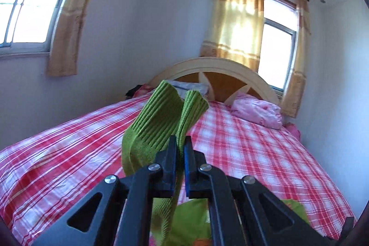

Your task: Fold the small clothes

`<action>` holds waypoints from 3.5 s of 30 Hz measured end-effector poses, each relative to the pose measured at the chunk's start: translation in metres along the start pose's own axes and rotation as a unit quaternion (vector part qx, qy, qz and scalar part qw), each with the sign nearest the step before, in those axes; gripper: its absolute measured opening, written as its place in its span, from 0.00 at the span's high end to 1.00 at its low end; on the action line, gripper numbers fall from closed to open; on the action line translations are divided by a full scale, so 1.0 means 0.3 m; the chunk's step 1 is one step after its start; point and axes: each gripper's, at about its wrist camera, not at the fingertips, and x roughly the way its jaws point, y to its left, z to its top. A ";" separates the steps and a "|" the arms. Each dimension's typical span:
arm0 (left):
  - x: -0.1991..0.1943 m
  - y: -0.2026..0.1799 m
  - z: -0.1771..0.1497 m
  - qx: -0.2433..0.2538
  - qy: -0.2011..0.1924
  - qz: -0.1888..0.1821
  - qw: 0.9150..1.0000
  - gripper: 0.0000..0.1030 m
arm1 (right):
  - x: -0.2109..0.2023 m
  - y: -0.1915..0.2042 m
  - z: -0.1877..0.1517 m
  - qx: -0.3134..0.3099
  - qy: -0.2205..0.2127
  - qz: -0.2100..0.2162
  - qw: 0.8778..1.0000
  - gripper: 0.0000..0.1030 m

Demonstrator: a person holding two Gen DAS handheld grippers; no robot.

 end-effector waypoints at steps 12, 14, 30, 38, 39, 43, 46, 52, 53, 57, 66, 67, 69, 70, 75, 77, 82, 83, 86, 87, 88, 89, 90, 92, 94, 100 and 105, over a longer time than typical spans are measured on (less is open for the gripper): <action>0.076 -0.395 -0.054 0.048 0.023 -0.103 0.993 0.95 | -0.185 -0.144 -0.094 0.028 -0.027 -0.014 0.999 0.11; 0.098 -0.450 -0.090 0.053 0.033 -0.110 0.992 0.95 | -0.202 -0.159 -0.120 0.032 -0.024 -0.016 0.999 0.11; 0.203 -0.895 -0.539 0.193 0.155 -0.140 0.959 0.76 | -0.206 -0.205 -0.295 0.057 0.001 -0.026 0.998 0.11; -0.007 -0.798 -0.524 0.268 0.113 -0.158 0.944 0.22 | -0.210 -0.204 -0.337 0.054 -0.005 -0.021 0.998 0.11; -0.007 -0.747 -0.520 0.273 0.111 -0.139 0.946 0.19 | -0.213 -0.208 -0.337 0.056 -0.007 -0.021 0.998 0.11; 0.026 -0.513 -0.511 0.301 0.097 -0.002 0.949 0.11 | -0.216 -0.214 -0.324 0.060 -0.011 -0.028 0.998 0.11; 0.064 -0.318 -0.501 0.287 0.099 0.101 0.947 0.10 | -0.213 -0.221 -0.277 0.055 -0.002 -0.038 0.998 0.11; 0.170 -0.040 -0.509 0.145 0.192 0.141 0.960 0.09 | -0.138 -0.324 -0.061 0.122 -0.001 0.002 0.993 0.19; 0.182 -0.028 -0.514 0.132 0.202 0.139 0.960 0.09 | -0.121 -0.330 -0.037 0.129 0.001 0.001 0.992 0.23; 0.174 -0.011 -0.520 0.108 0.208 0.129 0.964 0.08 | 0.022 -0.384 0.042 0.162 0.038 -0.010 0.986 0.36; 0.203 -0.009 -0.546 0.111 0.221 0.132 0.960 0.06 | 0.186 -0.384 0.057 0.153 0.079 -0.026 0.985 0.91; 0.203 -0.013 -0.547 0.113 0.220 0.133 0.960 0.06 | 0.174 -0.373 0.064 0.142 0.072 -0.035 0.987 0.92; 0.200 -0.011 -0.548 0.114 0.220 0.132 0.960 0.06 | 0.144 -0.348 0.092 0.114 0.052 -0.055 0.991 0.93; 0.199 -0.008 -0.549 0.113 0.221 0.132 0.960 0.06 | 0.127 -0.338 0.110 0.102 0.040 -0.069 0.992 0.93; 0.188 -0.020 -0.545 0.131 0.214 0.170 0.953 0.05 | 0.117 -0.353 0.154 0.086 0.029 -0.113 0.989 0.93; 0.197 -0.028 -0.555 0.143 0.219 0.174 0.949 0.04 | 0.161 -0.377 0.131 0.094 0.059 -0.114 0.987 0.93; 0.182 -0.015 -0.537 0.135 0.213 0.170 0.953 0.04 | 0.192 -0.442 0.052 0.120 0.079 -0.111 0.983 0.90; 0.174 -0.016 -0.531 0.134 0.208 0.169 0.954 0.04 | 0.183 -0.442 0.052 0.119 0.078 -0.115 0.983 0.88; 0.159 -0.026 -0.503 0.135 0.190 0.166 0.958 0.03 | 0.143 -0.409 0.074 0.101 0.060 -0.143 0.983 0.68; 0.161 -0.028 -0.494 0.133 0.187 0.165 0.959 0.03 | 0.129 -0.390 0.084 0.095 0.051 -0.142 0.984 0.50; 0.164 -0.032 -0.490 0.132 0.185 0.165 0.960 0.03 | 0.115 -0.364 0.099 0.089 0.038 -0.130 0.987 0.42; 0.171 -0.037 -0.488 0.133 0.185 0.165 0.960 0.02 | 0.107 -0.338 0.109 0.082 0.029 -0.114 0.990 0.42; 0.182 -0.041 -0.490 0.135 0.189 0.167 0.958 0.02 | 0.106 -0.307 0.117 0.073 0.023 -0.095 0.993 0.42; 0.209 -0.053 -0.509 0.141 0.203 0.165 0.955 0.02 | 0.129 -0.251 0.124 0.056 0.032 -0.054 0.996 0.42; 0.240 -0.064 -0.544 0.152 0.231 0.164 0.947 0.02 | 0.185 -0.231 0.109 0.066 0.058 -0.011 0.996 0.42; 0.229 -0.054 -0.566 0.149 0.251 0.142 0.946 0.01 | 0.216 -0.329 0.027 0.134 0.075 0.036 0.988 0.43; 0.185 -0.060 -0.577 0.152 0.248 0.127 0.948 0.01 | 0.147 -0.316 0.044 0.131 0.047 -0.005 0.990 0.43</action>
